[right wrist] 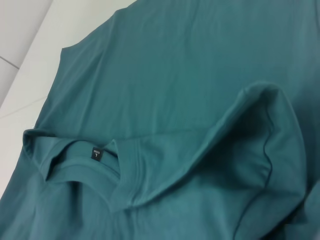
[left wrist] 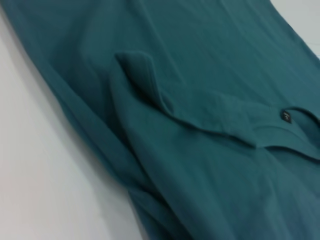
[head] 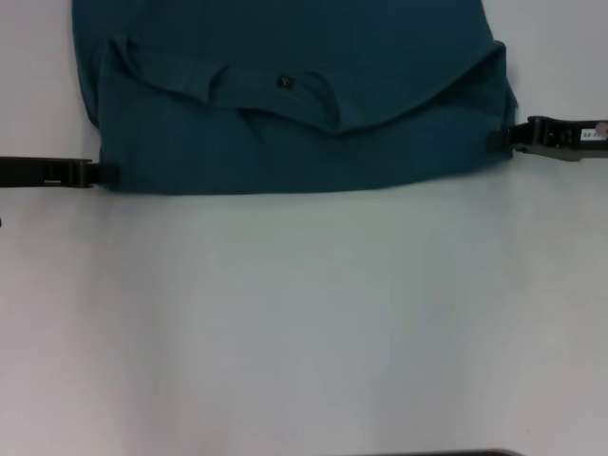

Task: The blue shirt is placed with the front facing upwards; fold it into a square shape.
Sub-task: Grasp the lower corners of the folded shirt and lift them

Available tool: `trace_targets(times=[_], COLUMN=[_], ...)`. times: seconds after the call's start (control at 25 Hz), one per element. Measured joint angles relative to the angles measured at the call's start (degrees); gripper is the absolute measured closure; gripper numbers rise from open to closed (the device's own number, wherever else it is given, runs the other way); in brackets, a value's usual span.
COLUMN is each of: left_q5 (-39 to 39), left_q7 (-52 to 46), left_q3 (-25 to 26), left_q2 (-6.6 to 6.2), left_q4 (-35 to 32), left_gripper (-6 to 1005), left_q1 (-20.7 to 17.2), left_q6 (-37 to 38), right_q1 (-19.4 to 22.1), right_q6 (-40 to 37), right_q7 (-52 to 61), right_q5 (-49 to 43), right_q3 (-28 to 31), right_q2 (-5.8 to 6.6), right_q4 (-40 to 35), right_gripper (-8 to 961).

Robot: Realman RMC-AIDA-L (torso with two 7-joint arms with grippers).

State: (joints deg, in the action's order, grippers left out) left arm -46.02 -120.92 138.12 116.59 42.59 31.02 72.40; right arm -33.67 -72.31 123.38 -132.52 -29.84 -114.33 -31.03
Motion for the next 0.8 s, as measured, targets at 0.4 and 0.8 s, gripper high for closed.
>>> trace_targets(times=[0.4, 0.8], left_q5=[-0.28, -0.27], left_q7=[2.35, 5.39], left_q3=[2.54, 7.95], left_q2=[-0.83, -2.06], left_q4=[5.24, 5.86], left_gripper=[999, 999], left_q1=[-4.25, -7.65], left_q6=[14.41, 25.17], right_q1=[6.88, 15.69], right_q6=[-8.19, -19.1], right_q7=[-5.76, -11.58], right_q5=[3.95, 4.49], right_q3=[0.98, 2.69], right_q2=[0.29, 0.29], right_q4=[-1.01, -3.99], right_gripper=[910, 910])
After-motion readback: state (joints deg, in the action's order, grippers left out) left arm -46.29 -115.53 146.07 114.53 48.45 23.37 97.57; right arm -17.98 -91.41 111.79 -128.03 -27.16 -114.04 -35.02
